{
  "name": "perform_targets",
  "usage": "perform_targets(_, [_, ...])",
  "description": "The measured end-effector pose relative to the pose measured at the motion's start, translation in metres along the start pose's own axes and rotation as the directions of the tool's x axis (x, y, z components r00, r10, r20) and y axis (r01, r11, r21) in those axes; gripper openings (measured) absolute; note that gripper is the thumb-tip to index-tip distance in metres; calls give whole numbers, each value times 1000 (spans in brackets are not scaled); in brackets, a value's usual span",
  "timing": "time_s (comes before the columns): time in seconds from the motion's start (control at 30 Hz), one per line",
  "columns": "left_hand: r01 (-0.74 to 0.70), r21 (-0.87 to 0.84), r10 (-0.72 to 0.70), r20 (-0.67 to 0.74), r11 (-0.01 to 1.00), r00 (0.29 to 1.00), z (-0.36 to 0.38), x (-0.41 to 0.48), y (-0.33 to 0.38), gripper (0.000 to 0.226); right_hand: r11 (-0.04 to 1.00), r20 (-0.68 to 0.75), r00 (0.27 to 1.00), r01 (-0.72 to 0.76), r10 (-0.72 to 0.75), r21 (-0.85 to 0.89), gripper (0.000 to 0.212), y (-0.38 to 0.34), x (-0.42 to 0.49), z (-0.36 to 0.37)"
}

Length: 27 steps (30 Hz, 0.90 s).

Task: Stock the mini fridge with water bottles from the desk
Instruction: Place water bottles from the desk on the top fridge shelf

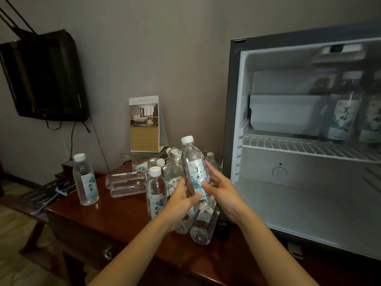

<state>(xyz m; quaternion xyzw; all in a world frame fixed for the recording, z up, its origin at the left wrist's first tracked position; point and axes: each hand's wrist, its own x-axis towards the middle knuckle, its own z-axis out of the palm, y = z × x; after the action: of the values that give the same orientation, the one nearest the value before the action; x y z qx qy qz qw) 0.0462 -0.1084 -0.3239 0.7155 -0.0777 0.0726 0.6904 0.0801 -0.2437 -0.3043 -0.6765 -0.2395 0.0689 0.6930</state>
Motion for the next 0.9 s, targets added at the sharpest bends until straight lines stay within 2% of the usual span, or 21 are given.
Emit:
perform_targets(0.27, [-247, 105, 227, 177, 963, 958, 30, 8, 64, 61, 961, -80, 962, 252, -262, -111, 64, -60, -20, -31])
perform_targets(0.5, [-439, 97, 387, 329, 893, 861, 95, 41, 106, 72, 873, -216, 859, 404, -465, -274, 66, -104, -44, -85])
perform_targets(0.7, [-475, 103, 405, 386, 874, 829, 159, 84, 119, 77, 841, -341, 793, 361, -505, -403, 70, -119, -45, -142])
perform_targets(0.9, [-476, 160, 366, 447, 865, 816, 195, 124, 118, 72, 894, -440, 805, 231, -397, -384, 69, -116, -32, -184])
